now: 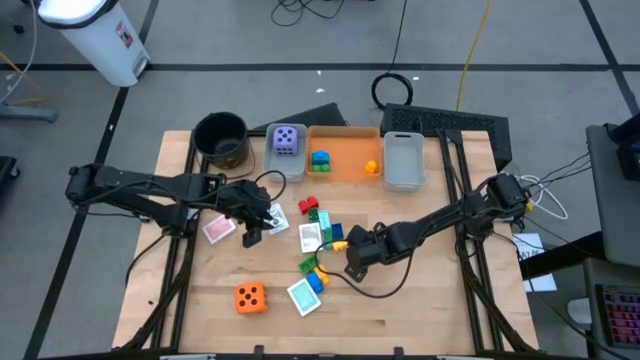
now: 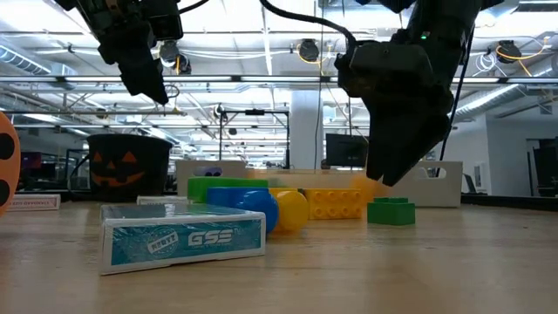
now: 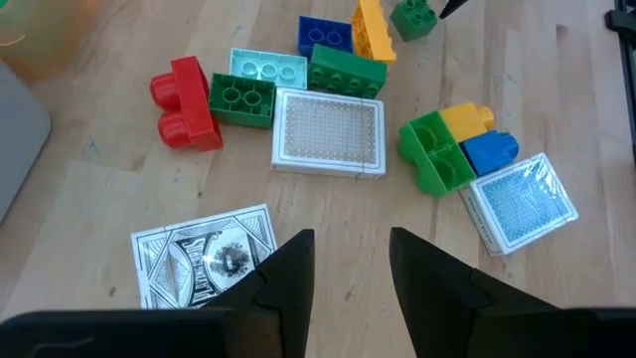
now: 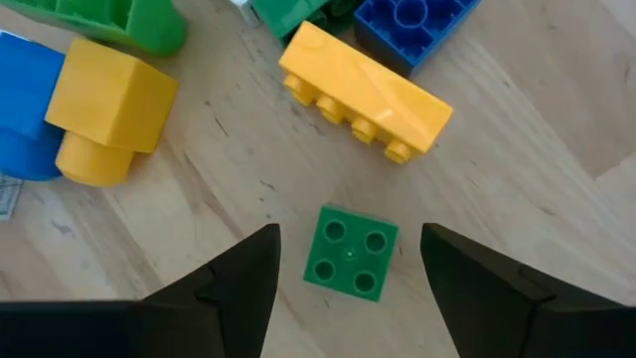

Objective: Pick & Place Toys
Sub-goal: Put the bottom dark green game piece into the orange bin

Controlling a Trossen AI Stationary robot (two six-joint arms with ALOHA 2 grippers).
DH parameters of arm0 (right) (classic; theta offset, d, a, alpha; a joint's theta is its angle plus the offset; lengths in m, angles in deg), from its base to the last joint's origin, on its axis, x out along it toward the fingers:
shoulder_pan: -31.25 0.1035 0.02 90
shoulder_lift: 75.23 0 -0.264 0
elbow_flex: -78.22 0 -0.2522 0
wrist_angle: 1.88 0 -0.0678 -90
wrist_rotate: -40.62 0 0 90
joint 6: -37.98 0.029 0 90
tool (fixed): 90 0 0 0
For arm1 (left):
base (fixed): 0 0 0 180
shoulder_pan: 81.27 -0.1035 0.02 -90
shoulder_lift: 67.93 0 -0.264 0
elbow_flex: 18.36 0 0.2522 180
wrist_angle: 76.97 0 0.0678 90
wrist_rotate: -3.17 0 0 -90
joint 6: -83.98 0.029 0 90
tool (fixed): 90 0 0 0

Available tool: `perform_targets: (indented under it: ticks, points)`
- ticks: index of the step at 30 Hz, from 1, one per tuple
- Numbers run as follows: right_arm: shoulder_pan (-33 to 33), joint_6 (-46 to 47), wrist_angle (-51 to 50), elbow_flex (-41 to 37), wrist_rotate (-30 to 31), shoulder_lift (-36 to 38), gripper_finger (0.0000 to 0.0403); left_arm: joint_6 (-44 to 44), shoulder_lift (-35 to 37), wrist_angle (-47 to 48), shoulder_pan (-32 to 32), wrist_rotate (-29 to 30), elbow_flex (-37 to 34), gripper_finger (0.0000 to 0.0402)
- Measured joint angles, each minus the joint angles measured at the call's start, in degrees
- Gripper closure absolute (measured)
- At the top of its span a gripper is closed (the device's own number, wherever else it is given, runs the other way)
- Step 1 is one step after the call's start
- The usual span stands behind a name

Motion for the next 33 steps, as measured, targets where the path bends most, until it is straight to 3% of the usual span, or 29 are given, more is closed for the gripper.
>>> perform_targets:
  ticks: [19,33]
  points:
    - [-0.04,-0.04,-0.97,-0.13,0.28,-0.24,0.0174,-0.09,-0.01,-0.03,0.0,0.26,0.0,0.0265]
    - [-0.02,3.23,6.36,-6.05,-2.87,-0.24,0.0175,-0.38,0.0,-0.07,0.0,0.28,0.0,0.0265]
